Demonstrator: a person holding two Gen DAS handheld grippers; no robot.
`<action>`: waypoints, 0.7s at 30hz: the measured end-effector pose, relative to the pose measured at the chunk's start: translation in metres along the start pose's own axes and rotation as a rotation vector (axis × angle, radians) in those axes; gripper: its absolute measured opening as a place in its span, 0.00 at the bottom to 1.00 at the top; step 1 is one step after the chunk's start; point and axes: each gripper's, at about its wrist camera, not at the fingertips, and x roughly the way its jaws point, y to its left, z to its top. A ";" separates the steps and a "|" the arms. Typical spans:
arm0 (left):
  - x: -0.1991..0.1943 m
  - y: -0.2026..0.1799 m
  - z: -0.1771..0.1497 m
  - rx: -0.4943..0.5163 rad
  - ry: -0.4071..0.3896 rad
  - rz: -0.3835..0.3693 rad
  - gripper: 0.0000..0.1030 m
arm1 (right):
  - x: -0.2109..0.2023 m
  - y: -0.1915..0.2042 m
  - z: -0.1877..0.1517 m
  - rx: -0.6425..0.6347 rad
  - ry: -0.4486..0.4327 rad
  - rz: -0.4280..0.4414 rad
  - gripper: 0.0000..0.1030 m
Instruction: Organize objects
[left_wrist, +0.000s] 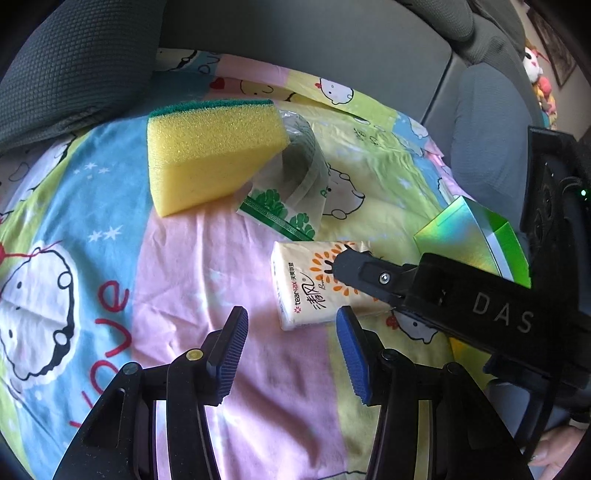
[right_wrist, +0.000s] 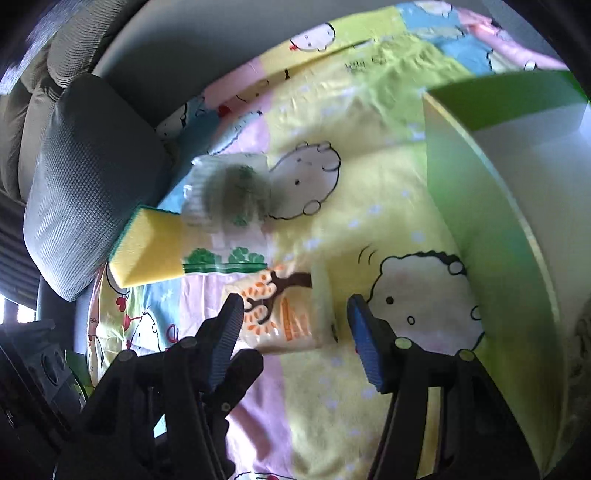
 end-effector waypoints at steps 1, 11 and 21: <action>0.002 0.001 0.001 -0.006 0.001 -0.013 0.49 | 0.002 0.001 0.000 -0.001 -0.001 0.001 0.57; 0.001 -0.002 0.004 -0.005 -0.027 -0.080 0.46 | 0.005 0.002 -0.001 -0.012 0.005 0.046 0.39; -0.044 -0.032 0.003 0.097 -0.157 -0.074 0.46 | -0.039 0.021 -0.007 -0.079 -0.101 0.047 0.39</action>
